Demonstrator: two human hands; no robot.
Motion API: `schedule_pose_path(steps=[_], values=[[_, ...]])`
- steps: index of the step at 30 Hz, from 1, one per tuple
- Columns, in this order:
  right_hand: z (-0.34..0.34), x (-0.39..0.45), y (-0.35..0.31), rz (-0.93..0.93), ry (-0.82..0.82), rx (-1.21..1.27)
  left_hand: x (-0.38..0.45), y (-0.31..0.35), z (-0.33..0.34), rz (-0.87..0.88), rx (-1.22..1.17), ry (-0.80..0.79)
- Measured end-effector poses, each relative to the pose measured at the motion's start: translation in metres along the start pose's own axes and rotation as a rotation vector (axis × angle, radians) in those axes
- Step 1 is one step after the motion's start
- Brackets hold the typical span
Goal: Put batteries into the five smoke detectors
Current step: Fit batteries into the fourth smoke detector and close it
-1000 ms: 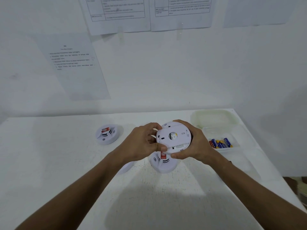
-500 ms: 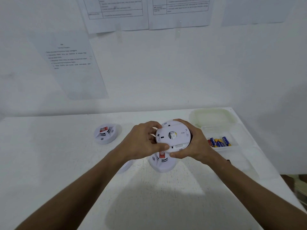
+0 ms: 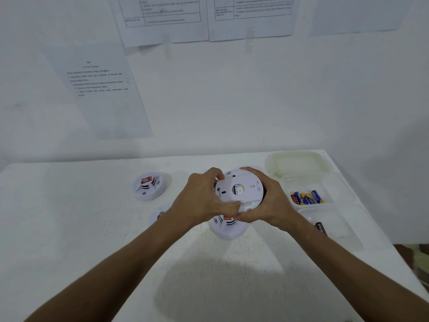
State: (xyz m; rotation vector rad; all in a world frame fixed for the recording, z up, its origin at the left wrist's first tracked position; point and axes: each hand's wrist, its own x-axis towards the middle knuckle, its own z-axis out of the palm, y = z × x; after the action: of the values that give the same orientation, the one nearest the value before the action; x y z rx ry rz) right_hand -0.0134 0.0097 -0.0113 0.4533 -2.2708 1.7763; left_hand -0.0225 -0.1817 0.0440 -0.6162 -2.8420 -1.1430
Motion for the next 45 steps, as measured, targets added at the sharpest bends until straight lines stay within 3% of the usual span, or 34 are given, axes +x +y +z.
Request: schedule_pose_path(steps=[16, 30, 36, 45], values=[[-0.002, -0.005, -0.001, 0.036, -0.005, 0.009, -0.006, 0.015, 0.008, -0.112, 0.003, 0.098], [-0.006, -0.008, -0.002, 0.061, -0.016, 0.019, -0.008, 0.011, -0.008, -0.036, 0.031, -0.046], [-0.010, -0.013, -0.005, 0.106, -0.099, 0.043, -0.008, 0.010, -0.017, 0.000, 0.050, -0.127], [-0.012, -0.037, 0.002, 0.168, -0.168, 0.042, -0.042, -0.016, -0.014, -0.063, -0.142, 0.019]])
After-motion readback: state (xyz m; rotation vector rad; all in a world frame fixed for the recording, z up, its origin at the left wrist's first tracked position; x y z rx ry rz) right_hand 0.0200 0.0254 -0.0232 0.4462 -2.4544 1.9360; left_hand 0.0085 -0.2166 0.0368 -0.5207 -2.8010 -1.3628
